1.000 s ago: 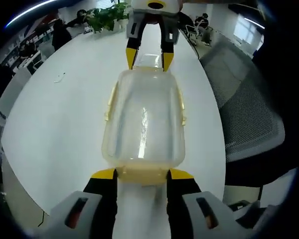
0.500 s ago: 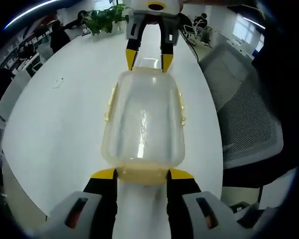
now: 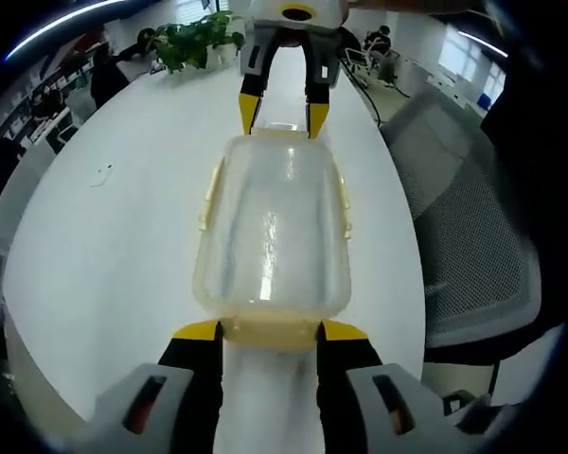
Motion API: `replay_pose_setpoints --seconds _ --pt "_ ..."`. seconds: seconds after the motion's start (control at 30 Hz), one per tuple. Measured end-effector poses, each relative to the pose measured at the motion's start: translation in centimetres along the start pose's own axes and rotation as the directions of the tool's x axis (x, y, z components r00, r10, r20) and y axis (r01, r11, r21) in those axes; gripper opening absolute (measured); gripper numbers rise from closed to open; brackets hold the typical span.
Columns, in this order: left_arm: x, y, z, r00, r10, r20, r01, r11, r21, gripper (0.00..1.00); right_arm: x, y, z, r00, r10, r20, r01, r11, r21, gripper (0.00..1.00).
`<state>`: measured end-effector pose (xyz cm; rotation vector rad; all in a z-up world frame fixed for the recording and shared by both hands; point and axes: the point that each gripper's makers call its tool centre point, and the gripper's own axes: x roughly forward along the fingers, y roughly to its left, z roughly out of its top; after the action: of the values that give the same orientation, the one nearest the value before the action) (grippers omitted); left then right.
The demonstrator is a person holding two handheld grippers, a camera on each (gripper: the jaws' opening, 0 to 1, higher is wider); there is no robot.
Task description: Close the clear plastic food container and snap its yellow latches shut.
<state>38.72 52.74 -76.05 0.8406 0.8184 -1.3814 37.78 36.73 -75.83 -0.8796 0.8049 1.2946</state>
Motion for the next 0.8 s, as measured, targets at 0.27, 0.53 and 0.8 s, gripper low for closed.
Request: replay_pose_setpoints --seconds 0.27,0.53,0.8 --pt "1.1 0.0 2.2 1.0 -0.005 0.005 0.005 1.0 0.007 0.37 -1.3 0.0 -2.1 1.0 -0.003 0.0 0.003 1.0 0.006 0.38" --pt "2.4 -0.3 4.1 1.0 -0.008 0.005 0.008 1.0 0.007 0.37 -2.2 0.2 -4.3 1.0 -0.008 0.001 0.008 1.0 0.012 0.38" --pt "3.6 -0.7 6.3 1.0 -0.013 0.001 0.013 1.0 0.009 0.37 -3.3 0.4 -6.5 1.0 -0.007 -0.003 0.007 1.0 0.02 0.38"
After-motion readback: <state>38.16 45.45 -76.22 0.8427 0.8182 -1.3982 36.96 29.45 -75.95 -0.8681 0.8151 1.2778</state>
